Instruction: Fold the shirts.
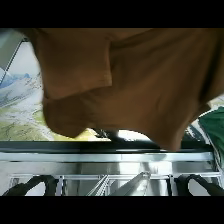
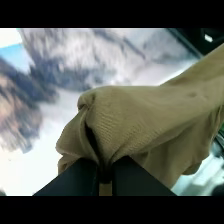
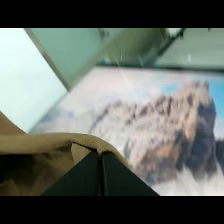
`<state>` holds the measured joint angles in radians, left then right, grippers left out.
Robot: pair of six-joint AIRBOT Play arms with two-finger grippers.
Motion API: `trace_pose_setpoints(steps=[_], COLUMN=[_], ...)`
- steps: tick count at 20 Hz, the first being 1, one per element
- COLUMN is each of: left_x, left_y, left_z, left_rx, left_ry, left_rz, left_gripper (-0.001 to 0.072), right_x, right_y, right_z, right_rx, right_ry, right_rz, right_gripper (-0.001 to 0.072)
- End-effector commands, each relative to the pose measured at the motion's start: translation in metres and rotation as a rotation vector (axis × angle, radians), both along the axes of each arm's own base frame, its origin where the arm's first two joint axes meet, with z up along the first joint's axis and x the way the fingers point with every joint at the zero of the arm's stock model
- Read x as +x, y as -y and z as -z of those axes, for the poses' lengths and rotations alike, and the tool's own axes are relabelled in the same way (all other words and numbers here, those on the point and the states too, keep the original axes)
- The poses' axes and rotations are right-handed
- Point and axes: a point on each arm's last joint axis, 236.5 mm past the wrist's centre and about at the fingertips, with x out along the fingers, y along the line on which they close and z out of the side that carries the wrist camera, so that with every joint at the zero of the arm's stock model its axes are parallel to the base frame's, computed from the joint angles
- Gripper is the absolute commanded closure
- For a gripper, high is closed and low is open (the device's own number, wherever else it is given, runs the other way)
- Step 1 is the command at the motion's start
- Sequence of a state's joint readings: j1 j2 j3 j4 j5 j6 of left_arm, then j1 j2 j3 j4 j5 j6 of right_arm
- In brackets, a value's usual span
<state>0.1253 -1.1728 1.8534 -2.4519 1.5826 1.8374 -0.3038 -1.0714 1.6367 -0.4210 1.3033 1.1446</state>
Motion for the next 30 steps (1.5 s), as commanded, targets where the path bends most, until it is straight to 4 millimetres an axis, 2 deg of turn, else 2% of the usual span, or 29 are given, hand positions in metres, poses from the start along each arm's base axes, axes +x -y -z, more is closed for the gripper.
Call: trace_pose_setpoints(steps=[1,3,4,5,6,8,10,12,14,15,16,19,22,25,27,28,30], left_x=[0.055,0.104,0.127,0.145,0.159,0.167,0.154,0.119,0.078,0.059,0.04,-0.009,-0.042,-0.054,-0.053,-0.05,-0.035], left_y=[-0.004,-0.018,-0.028,-0.04,-0.054,-0.086,-0.123,-0.15,-0.157,-0.156,-0.154,-0.135,-0.104,-0.075,-0.059,-0.052,-0.038], left_z=[0.133,0.21,0.241,0.259,0.267,0.264,0.263,0.277,0.298,0.312,0.328,0.374,0.414,0.448,0.463,0.465,0.464], left_rx=[-0.041,-0.073,-0.094,-0.108,-0.116,-0.13,-0.104,-0.063,-0.044,-0.031,-0.011,-0.013,-0.02,0.034,0.076,0.083,0.077], left_ry=[-0.331,-0.42,-0.457,-0.474,-0.487,-0.531,-0.609,-0.736,-0.869,-0.919,-0.962,-1.081,-1.19,-1.23,-1.222,-1.207,-1.172], left_rz=[0.005,-0.079,-0.137,-0.178,-0.2,-0.224,-0.252,-0.257,-0.252,-0.25,-0.248,-0.245,-0.209,-0.177,-0.154,-0.141,-0.123], left_gripper=[0.0684,0.0686,0.0529,0.0273,-0.0013,-0.0007,-0.0007,-0.0006,-0.0005,-0.0005,-0.0004,0.0014,0.0014,0.0013,0.0013,0.0114,0.0121], right_x=[0.099,0.16,0.18,0.19,0.191,0.18,0.153,0.113,0.065,0.042,0.021,-0.02,-0.054,-0.071,-0.073,-0.074,-0.075], right_y=[-0.011,-0.006,-0.003,0.001,0.006,0.03,0.063,0.089,0.104,0.107,0.111,0.126,0.119,0.11,0.107,0.107,0.108], right_z=[0.14,0.235,0.277,0.308,0.328,0.342,0.337,0.334,0.341,0.346,0.353,0.383,0.403,0.407,0.399,0.394,0.387], right_rx=[-0.101,-0.126,-0.106,-0.096,-0.094,-0.087,-0.069,-0.018,0.051,0.086,0.12,0.18,0.219,0.236,0.228,0.219,0.213], right_ry=[-0.27,-0.397,-0.459,-0.513,-0.559,-0.634,-0.705,-0.833,-0.963,-1.007,-1.032,-1.017,-1.014,-1.029,-1.011,-0.998,-0.98], right_rz=[-0.023,0.05,0.074,0.078,0.066,0.05,0.016,-0.027,-0.052,-0.045,-0.018,0.159,0.235,0.248,0.238,0.238,0.241], right_gripper=[0.0696,0.0694,0.0546,0.0251,0.0213,0.0211,0.0212,0.0213,0.0224,0.0265,0.0272,0.0272,0.0271,0.0272,0.0271,0.0271,0.0271])
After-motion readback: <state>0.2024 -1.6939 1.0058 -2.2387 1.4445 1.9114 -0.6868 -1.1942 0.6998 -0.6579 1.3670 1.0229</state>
